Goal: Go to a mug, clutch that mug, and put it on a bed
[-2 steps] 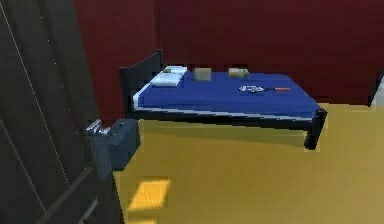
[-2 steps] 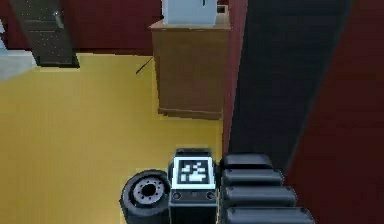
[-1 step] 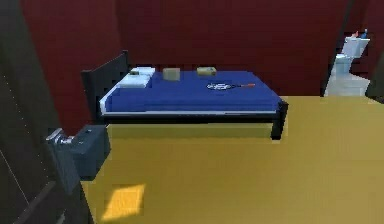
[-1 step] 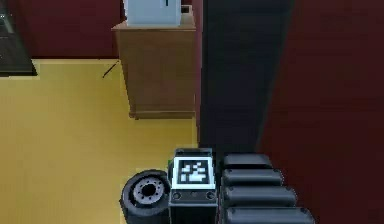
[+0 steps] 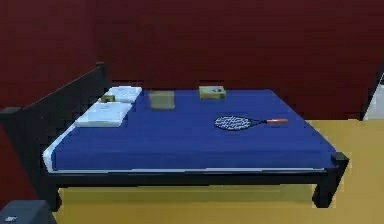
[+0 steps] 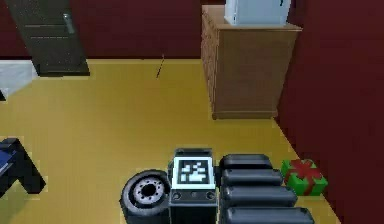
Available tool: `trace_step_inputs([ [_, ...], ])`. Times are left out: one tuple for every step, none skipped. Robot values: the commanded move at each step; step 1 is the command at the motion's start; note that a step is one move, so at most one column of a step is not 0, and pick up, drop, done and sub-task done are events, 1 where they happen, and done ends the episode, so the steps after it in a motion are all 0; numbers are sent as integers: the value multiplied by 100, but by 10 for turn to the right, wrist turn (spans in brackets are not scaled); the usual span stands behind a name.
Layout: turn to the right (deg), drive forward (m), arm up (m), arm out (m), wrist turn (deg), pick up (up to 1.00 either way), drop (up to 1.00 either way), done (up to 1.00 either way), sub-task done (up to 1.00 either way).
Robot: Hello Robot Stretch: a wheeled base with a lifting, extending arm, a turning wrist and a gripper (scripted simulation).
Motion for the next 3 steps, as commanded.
trace_step_inputs([
  [0, 80, 0, 0, 0, 0, 0, 0, 0],
  [-450, 0, 0, 0, 0, 0, 0, 0, 0],
  [-390, 0, 0, 0, 0, 0, 0, 0, 0],
])
